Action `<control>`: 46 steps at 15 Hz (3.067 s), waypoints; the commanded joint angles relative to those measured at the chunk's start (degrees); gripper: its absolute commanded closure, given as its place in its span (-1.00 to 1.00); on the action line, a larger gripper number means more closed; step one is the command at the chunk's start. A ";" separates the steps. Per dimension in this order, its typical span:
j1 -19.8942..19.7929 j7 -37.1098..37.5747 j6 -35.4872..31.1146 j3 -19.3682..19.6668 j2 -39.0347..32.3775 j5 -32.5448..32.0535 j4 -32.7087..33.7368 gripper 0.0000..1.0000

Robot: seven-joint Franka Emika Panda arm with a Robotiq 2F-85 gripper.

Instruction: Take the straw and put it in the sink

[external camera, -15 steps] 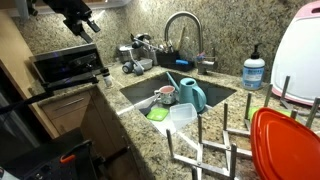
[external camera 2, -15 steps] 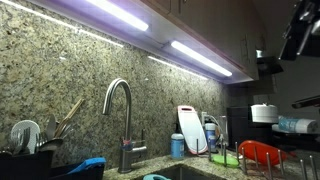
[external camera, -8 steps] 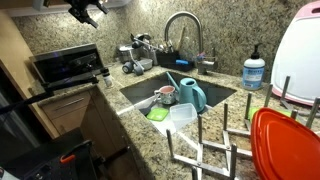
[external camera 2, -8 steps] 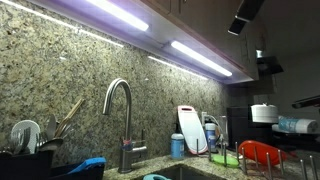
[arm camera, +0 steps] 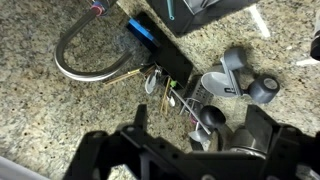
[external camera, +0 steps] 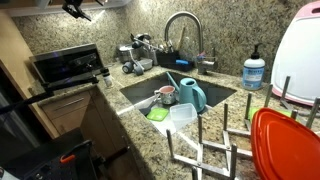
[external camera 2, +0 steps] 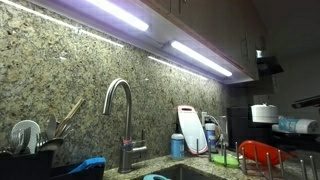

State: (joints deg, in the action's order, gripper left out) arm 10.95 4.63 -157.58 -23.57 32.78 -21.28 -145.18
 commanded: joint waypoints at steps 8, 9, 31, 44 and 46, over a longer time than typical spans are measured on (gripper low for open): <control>-0.51 -0.36 1.03 -0.51 -0.64 0.22 0.32 -1.00; -1.45 -0.33 1.31 -1.00 -1.09 -0.71 0.81 -1.00; -3.49 -10.88 6.27 -9.63 -32.07 -20.36 37.51 -1.00; 14.75 -15.26 17.70 -4.31 -43.73 -22.23 46.90 -1.00; 15.20 -13.46 15.30 -3.17 -42.33 -22.29 44.51 -1.00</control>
State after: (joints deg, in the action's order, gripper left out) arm 24.42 -8.47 -142.21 -28.64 -9.67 -44.13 -100.80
